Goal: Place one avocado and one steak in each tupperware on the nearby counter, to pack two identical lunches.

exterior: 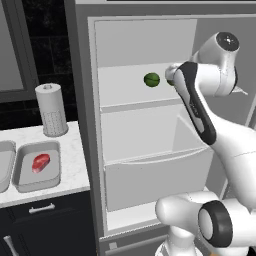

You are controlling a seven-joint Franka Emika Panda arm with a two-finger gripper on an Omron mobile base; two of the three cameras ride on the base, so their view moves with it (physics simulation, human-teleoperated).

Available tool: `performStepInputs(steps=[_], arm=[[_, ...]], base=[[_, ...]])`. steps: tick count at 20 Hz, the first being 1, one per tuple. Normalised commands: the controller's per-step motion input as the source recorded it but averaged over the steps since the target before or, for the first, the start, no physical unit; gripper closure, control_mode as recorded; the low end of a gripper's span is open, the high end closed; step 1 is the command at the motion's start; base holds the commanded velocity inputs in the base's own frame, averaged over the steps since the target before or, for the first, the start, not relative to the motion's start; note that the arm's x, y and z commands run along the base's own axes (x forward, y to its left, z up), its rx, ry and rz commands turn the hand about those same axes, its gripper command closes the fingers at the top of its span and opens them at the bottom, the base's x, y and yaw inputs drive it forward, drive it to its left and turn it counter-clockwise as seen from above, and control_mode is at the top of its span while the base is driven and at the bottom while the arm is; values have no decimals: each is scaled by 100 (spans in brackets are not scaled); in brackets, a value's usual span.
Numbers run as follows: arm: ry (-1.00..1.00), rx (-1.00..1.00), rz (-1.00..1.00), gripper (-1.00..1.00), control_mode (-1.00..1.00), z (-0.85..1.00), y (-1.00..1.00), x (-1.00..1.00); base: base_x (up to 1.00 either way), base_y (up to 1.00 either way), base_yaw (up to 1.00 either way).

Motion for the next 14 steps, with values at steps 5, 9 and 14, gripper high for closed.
performStepInputs(steps=[5, 9, 14], arm=[[9, 0, 0, -100, -100, -4, 0, 100], [6, 0, 0, -100, -100, -23, 0, 98], [3, 0, 1, -100, -100, -36, -1, 75]], base=[[0, 0, 0], [0, 0, 0], [0, 0, 0]])
